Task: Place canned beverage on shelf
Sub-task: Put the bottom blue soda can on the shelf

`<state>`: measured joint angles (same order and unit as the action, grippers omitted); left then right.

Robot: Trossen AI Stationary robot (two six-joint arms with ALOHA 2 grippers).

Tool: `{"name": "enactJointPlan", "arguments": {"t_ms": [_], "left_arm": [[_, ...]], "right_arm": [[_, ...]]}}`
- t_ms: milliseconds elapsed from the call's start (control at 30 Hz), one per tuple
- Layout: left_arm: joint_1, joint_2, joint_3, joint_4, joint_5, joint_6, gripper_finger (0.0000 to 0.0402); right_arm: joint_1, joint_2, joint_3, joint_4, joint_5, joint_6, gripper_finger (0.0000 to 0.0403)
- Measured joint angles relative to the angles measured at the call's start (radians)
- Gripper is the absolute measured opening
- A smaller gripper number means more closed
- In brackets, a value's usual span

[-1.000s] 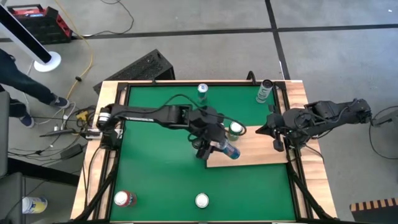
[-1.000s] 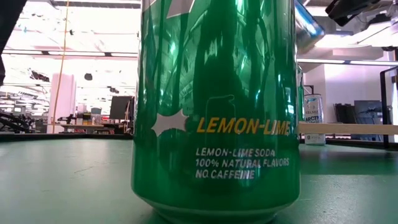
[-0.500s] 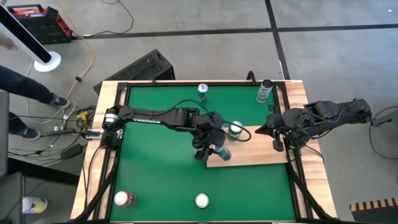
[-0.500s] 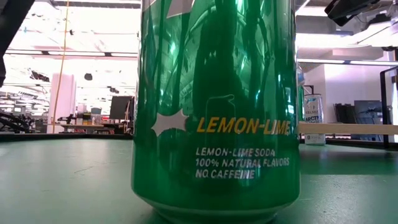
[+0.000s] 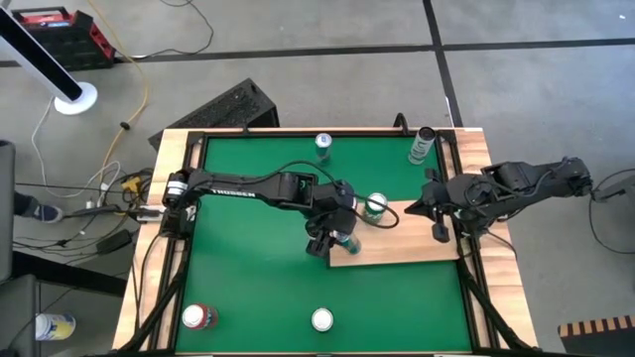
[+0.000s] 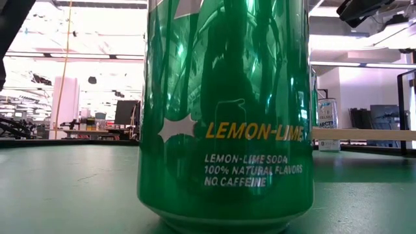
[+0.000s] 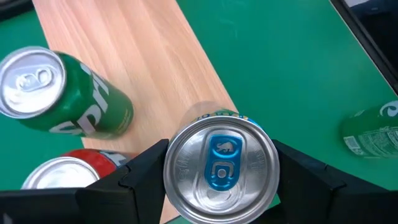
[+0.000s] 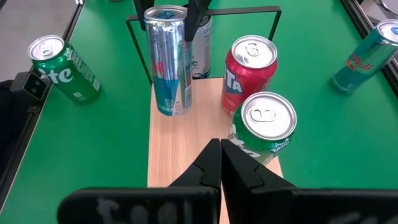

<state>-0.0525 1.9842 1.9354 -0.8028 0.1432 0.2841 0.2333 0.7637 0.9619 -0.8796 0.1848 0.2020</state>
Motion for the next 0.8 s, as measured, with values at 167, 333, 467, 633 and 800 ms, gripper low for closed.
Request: {"name": "enactJointPlan", "arguments": {"t_ms": [167,333,467,633,800], "left_arm": [[0.0,0.012,0.0,0.001,0.01,0.004,0.0237],[0.0,0.039,0.0,-0.013,0.033,0.009,0.0239],[0.0,0.056,0.0,-0.017,0.034,0.011,0.024],[0.0,0.059,0.0,-0.018,0.034,0.012,0.0241],[0.0,0.059,0.0,-0.01,0.025,0.011,0.0244]], "right_arm": [[0.0,0.011,0.0,0.002,0.0,0.0,0.0027],[0.0,0.017,0.0,0.004,0.0,0.0,0.0027],[0.0,0.019,0.0,0.002,0.0,0.0,0.0027],[0.0,0.021,0.0,0.001,0.0,0.0,0.0027],[0.0,0.022,0.0,0.001,0.0,0.0,0.0027]]}}
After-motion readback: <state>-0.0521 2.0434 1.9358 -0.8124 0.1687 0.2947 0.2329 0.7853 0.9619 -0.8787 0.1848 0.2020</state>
